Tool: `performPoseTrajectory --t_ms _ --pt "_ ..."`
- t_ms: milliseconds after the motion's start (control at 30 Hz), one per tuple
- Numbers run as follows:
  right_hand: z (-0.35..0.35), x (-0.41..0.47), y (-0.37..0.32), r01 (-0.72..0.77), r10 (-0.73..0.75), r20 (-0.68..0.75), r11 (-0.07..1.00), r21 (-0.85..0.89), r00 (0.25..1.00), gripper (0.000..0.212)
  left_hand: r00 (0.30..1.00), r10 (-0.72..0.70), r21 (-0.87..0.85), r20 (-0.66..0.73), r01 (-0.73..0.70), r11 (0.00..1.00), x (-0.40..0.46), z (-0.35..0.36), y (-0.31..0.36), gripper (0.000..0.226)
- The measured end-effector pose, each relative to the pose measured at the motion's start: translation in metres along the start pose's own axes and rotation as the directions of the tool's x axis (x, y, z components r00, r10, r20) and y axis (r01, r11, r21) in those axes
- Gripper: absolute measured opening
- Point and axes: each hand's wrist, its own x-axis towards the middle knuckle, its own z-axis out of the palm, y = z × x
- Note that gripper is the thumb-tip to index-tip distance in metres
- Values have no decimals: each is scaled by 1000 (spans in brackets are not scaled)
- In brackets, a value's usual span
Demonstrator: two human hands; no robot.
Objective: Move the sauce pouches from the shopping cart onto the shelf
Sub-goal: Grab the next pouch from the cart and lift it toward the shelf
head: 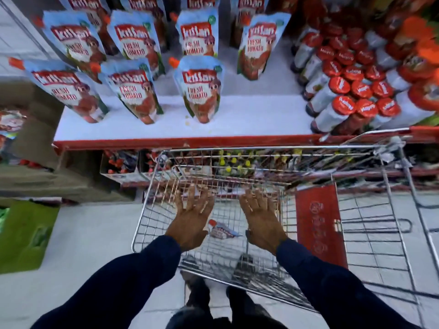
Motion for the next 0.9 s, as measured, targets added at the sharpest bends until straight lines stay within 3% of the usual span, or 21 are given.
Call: performPoseTrajectory --t_ms 133,400,533,667,900 --pt "31 7 0 30 -37 157 999 43 987 87 991 46 16 127 -48 999 11 26 9 91" --pt "59 20 -1 -80 81 6 967 243 997 23 993 23 59 113 -29 998 33 30 21 50" --pt "61 25 -2 -124 138 -29 950 285 990 18 996 16 31 89 -19 999 39 28 21 45" --pt "41 18 6 -60 93 -90 948 313 992 19 1000 1 -61 25 1 998 35 17 19 38" --pt "-61 -12 30 32 66 -250 928 370 966 15 966 -72 -212 -249 18 977 9 -50 22 31"
